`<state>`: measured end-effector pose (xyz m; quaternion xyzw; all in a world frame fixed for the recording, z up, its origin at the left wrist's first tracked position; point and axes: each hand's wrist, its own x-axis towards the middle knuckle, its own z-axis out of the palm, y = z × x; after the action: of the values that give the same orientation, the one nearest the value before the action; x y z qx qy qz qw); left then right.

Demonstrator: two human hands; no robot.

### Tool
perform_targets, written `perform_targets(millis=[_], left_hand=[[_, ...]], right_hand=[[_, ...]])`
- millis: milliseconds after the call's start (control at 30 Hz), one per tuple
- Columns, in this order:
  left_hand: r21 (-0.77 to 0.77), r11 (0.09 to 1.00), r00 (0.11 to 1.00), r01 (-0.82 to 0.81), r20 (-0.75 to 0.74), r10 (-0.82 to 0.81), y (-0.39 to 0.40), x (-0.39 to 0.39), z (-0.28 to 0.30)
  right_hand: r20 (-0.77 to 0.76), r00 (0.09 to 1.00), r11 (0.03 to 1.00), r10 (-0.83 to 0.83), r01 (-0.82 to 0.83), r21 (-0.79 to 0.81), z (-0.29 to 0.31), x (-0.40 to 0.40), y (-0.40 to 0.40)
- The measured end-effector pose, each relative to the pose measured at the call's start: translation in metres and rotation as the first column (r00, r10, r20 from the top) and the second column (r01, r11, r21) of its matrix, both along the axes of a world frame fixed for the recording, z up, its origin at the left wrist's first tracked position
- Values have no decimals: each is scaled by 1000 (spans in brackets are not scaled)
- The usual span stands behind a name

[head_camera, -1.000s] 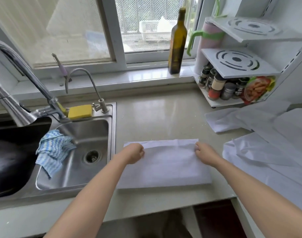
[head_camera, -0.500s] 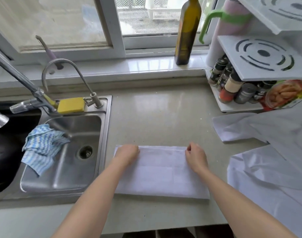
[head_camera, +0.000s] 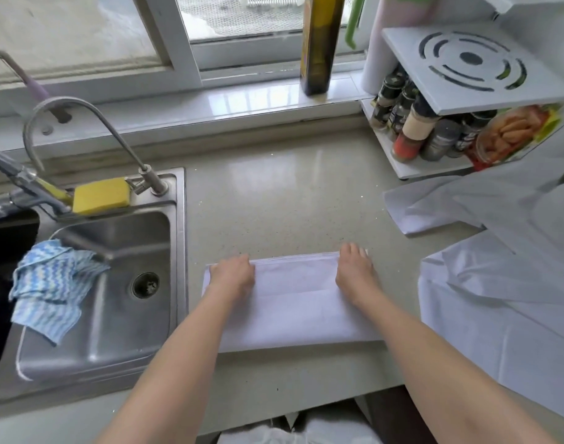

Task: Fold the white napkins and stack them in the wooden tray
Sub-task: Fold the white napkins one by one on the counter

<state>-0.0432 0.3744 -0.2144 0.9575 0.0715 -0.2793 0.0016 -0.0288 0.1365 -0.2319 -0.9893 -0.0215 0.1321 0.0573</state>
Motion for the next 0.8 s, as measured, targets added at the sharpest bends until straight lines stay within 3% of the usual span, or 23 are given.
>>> perform_targets(millis=[233, 800], left_hand=[[125, 991, 996, 37, 75, -46, -8, -5, -1], [36, 998, 993, 43, 109, -47, 6, -2, -5]], right_hand=[[19, 1000, 1000, -8, 9, -20, 2, 2, 4], [63, 996, 996, -68, 72, -52, -2, 2, 10]])
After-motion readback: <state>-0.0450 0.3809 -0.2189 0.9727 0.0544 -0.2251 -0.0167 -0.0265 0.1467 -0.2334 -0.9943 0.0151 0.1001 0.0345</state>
